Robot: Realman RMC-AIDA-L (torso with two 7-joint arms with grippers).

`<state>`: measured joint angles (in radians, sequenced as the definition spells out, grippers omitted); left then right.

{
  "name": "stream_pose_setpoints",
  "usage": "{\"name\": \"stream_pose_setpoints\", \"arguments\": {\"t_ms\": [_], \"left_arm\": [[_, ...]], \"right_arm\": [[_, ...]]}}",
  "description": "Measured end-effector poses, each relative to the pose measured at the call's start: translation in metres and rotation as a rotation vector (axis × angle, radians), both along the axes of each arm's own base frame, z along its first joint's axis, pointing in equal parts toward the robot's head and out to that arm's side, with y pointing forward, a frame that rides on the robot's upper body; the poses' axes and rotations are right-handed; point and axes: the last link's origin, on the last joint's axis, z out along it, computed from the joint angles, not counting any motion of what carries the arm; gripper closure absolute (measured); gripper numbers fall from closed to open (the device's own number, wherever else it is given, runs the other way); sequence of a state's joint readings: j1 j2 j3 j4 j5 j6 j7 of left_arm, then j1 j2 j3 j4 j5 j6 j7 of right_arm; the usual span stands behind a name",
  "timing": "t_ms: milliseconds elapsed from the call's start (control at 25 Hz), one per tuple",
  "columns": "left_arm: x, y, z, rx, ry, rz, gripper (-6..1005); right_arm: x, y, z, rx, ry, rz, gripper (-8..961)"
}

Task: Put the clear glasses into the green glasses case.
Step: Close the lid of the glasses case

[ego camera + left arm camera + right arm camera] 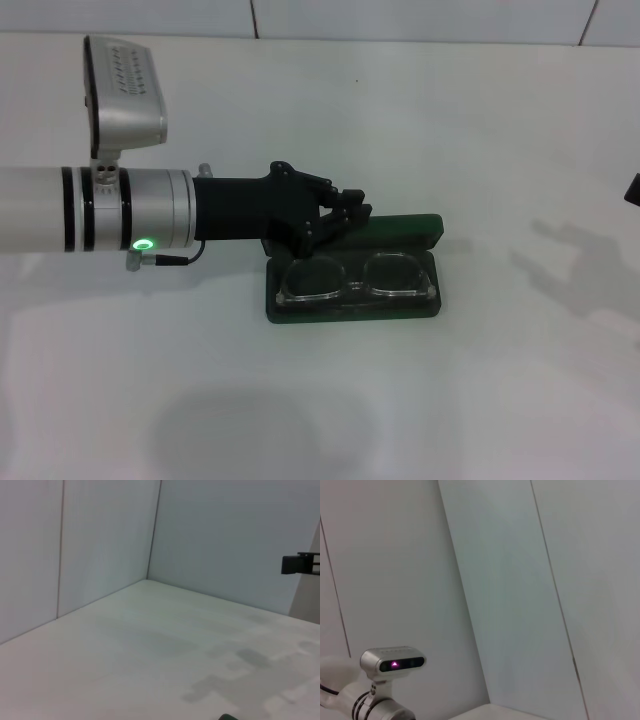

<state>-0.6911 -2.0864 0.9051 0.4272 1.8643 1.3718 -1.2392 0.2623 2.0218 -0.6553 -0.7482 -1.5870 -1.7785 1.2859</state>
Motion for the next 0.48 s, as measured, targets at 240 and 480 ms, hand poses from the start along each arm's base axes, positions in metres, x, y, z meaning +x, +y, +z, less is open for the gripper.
{"name": "stream_pose_setpoints", "arguments": {"t_ms": [240, 480], "left_arm": [[-0.0042, -0.0002, -0.0027, 0.009, 0.013, 0.019, 845], [-0.0071, -0.003, -0.0082, -0.007, 0.027, 0.031, 848]], "right_arm": [[0.0012, -0.0014, -0.0015, 0.008, 0.009, 0.003, 345], [0.0014, -0.0017, -0.0019, 0.011, 0.01, 0.005, 338]]}}
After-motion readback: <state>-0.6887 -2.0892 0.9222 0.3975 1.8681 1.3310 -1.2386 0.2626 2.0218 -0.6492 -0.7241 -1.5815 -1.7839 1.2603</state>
